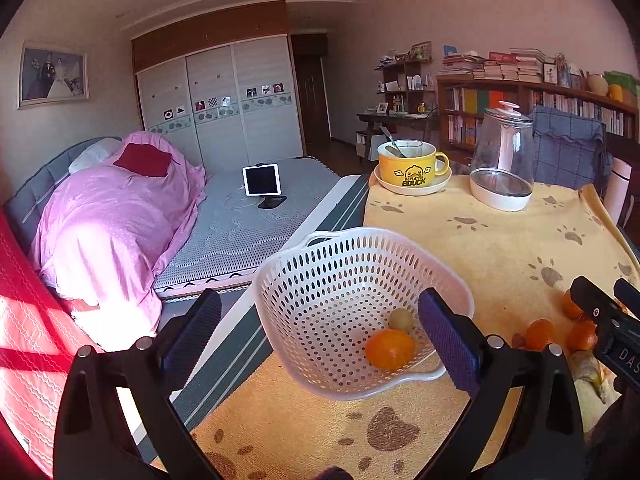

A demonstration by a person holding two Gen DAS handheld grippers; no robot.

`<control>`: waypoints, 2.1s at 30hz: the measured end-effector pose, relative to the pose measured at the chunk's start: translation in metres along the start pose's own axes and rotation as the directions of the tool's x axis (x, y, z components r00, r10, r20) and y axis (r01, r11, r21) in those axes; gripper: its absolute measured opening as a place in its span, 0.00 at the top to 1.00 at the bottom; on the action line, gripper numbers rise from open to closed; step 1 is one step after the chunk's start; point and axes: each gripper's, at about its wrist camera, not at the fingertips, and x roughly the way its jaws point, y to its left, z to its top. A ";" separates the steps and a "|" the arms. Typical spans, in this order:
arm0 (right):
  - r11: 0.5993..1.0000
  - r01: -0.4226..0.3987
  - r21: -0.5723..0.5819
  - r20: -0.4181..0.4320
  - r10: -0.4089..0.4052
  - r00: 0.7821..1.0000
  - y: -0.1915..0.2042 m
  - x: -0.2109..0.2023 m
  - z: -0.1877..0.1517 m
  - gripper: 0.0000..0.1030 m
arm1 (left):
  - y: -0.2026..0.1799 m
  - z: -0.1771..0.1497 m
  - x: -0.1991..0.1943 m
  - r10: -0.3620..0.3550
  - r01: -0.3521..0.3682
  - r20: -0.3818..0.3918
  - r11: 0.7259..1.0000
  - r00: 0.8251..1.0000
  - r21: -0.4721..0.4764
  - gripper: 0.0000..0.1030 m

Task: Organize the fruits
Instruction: 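Move the left tool toward a tangerine while the right tool approaches the bag of oranges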

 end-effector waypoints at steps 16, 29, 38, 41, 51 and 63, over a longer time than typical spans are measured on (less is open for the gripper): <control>0.992 0.122 0.030 -0.012 -0.122 0.993 -0.044 -0.013 -0.008 0.08 | -0.017 -0.006 0.000 -0.026 0.027 -0.010 0.999 1.000 0.047 0.03; 0.986 0.143 0.090 -0.092 -0.134 0.987 -0.080 -0.020 -0.021 0.08 | -0.025 -0.008 -0.002 -0.035 0.036 -0.015 0.997 0.999 0.069 0.03; 0.986 0.163 0.028 -0.199 -0.155 0.968 -0.078 0.020 -0.015 0.10 | -0.028 -0.010 -0.001 -0.044 0.045 -0.019 0.996 0.999 0.073 0.03; 0.987 0.153 0.045 -0.250 -0.137 0.958 -0.085 0.033 -0.016 0.26 | -0.030 -0.011 -0.001 -0.049 0.050 -0.021 0.996 0.999 0.079 0.03; 0.991 0.121 0.058 -0.232 -0.105 0.967 -0.088 0.019 -0.016 0.38 | -0.041 -0.016 -0.002 -0.076 0.079 -0.036 0.992 0.996 0.097 0.03; 0.985 0.070 0.159 -0.178 -0.041 0.983 -0.126 -0.028 -0.010 0.45 | -0.085 -0.023 -0.007 -0.233 0.241 -0.072 0.960 0.970 0.141 0.03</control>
